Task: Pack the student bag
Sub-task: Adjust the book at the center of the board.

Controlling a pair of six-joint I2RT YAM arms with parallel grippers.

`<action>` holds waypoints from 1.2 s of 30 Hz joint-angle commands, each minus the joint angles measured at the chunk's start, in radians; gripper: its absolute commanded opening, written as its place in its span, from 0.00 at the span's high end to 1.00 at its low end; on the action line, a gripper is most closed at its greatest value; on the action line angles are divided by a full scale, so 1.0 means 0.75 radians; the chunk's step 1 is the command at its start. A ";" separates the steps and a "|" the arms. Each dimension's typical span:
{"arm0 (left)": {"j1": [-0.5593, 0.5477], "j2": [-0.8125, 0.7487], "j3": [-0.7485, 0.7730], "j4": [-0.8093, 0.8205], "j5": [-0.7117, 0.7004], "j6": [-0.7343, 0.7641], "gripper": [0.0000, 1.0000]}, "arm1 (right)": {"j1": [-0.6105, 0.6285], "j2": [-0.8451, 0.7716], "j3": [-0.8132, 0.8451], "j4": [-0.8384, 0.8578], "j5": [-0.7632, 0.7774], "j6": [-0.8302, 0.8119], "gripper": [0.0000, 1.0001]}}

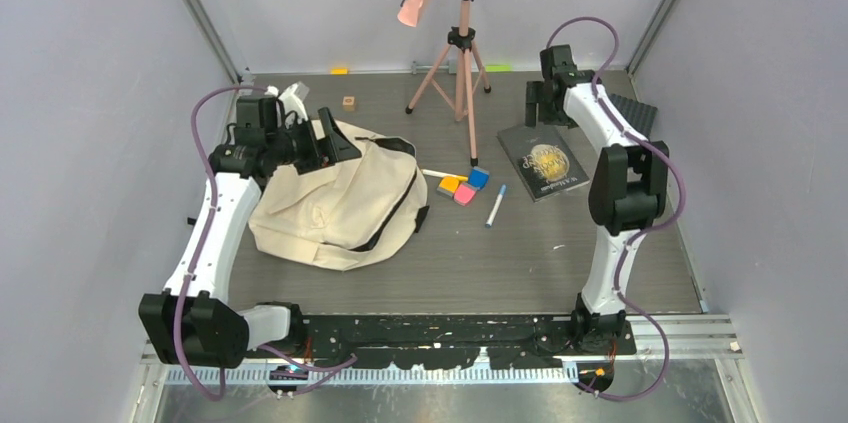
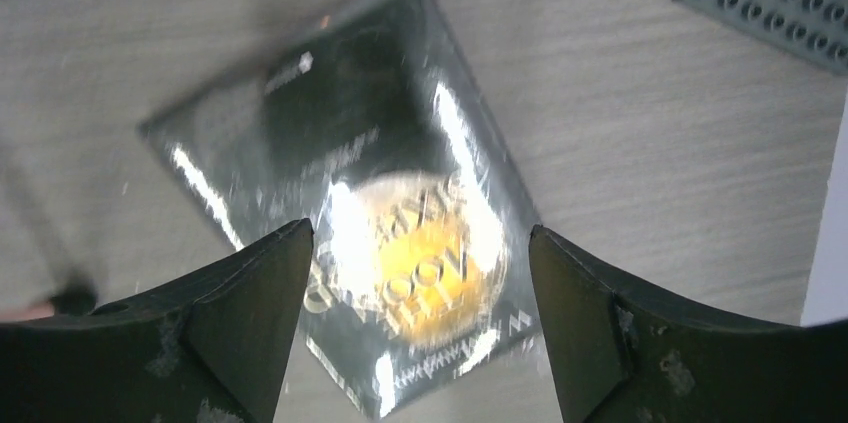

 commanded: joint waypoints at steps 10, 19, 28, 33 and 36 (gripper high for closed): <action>0.002 -0.086 0.044 0.107 0.034 -0.070 0.13 | -0.082 0.551 0.680 -0.203 -0.091 0.173 0.13; 0.002 -0.092 0.018 0.110 0.008 -0.095 0.13 | -0.091 0.647 0.722 -0.218 -0.108 0.228 0.15; 0.004 -0.080 -0.004 0.111 0.015 -0.088 0.13 | -0.091 0.547 0.428 -0.264 -0.172 0.337 0.25; -0.001 -0.059 -0.004 0.102 0.056 -0.063 0.14 | -0.089 0.359 0.172 -0.229 -0.171 0.490 0.27; -0.002 -0.050 -0.002 0.090 0.062 -0.053 0.14 | -0.074 0.255 -0.022 -0.197 -0.156 0.573 0.28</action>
